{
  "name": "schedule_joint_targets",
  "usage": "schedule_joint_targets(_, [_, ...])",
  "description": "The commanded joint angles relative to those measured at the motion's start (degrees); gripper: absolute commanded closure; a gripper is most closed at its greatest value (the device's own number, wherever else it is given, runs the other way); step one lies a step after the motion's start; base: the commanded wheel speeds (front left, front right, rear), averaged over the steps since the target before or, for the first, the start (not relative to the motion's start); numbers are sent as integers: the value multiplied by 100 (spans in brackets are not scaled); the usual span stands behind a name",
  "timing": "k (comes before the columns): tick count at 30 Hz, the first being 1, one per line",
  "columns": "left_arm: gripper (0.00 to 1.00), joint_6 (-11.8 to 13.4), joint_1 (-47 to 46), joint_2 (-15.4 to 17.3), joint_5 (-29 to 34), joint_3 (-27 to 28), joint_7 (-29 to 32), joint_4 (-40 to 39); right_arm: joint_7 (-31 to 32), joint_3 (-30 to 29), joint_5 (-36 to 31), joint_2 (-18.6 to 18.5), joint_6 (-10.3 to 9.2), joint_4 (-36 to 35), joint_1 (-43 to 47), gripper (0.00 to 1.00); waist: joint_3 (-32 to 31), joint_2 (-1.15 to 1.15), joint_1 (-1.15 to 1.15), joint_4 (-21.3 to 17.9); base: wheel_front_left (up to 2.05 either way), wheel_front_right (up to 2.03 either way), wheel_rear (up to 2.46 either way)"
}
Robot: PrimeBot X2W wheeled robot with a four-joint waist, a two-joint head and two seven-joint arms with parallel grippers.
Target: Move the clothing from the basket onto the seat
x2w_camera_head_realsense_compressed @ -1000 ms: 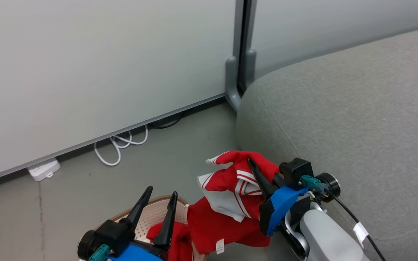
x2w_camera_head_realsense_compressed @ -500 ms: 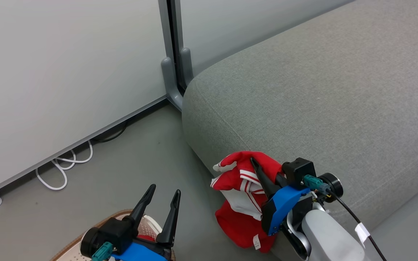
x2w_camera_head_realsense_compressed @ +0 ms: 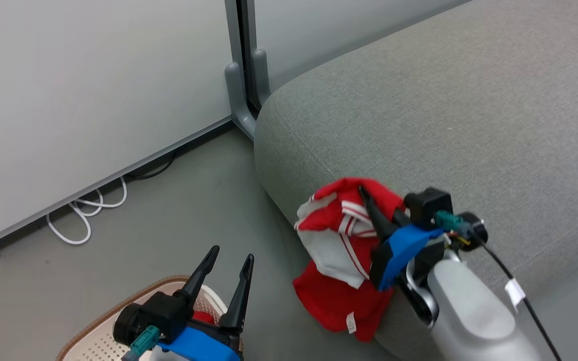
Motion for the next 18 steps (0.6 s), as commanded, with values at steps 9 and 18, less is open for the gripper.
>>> schedule_joint_targets(9, [0, -24, -536, 273, 118, -105, -19, -127, 573, -921, -868, -480, -2, 126, -2132, 100, 836, 0, 0, 392, 0, 0, 0])
schedule_joint_targets(18, [0, -23, -1267, 579, 144, -432, -19, -351, 872, -1714, -1068, -1829, -2, 89, -3904, 100, 1932, 0, 0, 848, 0, 0, 0])
